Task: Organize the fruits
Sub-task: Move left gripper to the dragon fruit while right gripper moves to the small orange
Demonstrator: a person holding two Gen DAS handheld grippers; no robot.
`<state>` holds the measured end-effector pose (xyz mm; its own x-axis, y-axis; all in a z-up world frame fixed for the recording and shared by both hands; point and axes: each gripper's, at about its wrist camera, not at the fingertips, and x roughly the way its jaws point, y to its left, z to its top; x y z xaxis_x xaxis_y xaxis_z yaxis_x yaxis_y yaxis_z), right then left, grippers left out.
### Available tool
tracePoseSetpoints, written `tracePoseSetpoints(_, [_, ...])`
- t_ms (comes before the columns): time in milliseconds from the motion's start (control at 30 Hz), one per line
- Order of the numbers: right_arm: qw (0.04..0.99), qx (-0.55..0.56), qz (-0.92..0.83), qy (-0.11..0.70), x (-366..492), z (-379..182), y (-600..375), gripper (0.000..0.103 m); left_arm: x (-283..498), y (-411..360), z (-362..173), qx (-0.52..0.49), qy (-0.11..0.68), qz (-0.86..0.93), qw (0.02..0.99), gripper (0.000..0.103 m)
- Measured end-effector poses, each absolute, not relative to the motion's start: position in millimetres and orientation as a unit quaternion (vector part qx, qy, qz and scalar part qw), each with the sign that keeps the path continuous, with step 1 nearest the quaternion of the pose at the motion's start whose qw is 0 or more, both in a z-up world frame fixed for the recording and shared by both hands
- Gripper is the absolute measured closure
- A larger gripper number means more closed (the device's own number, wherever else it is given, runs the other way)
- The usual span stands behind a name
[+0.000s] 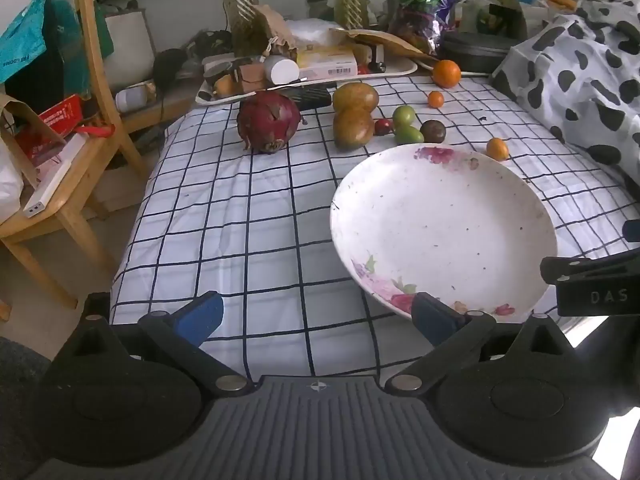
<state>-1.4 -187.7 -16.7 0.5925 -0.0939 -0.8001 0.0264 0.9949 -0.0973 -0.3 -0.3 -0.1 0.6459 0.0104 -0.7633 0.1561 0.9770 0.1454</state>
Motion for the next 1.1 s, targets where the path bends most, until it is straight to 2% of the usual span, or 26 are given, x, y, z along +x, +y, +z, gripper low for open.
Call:
tracePoseSetpoints(667, [0.887,0.028,-0.007,0.460,4,-17,-212,0.000,-1,2,10,0.052,0.413,-0.075,0.906,0.001])
tracePoseSetpoints(1100, [0.897,-0.006,-0.028,0.441,-6,4,-206,0.000,-5,-4,20,0.060,0.395,-0.084,0.913,0.001])
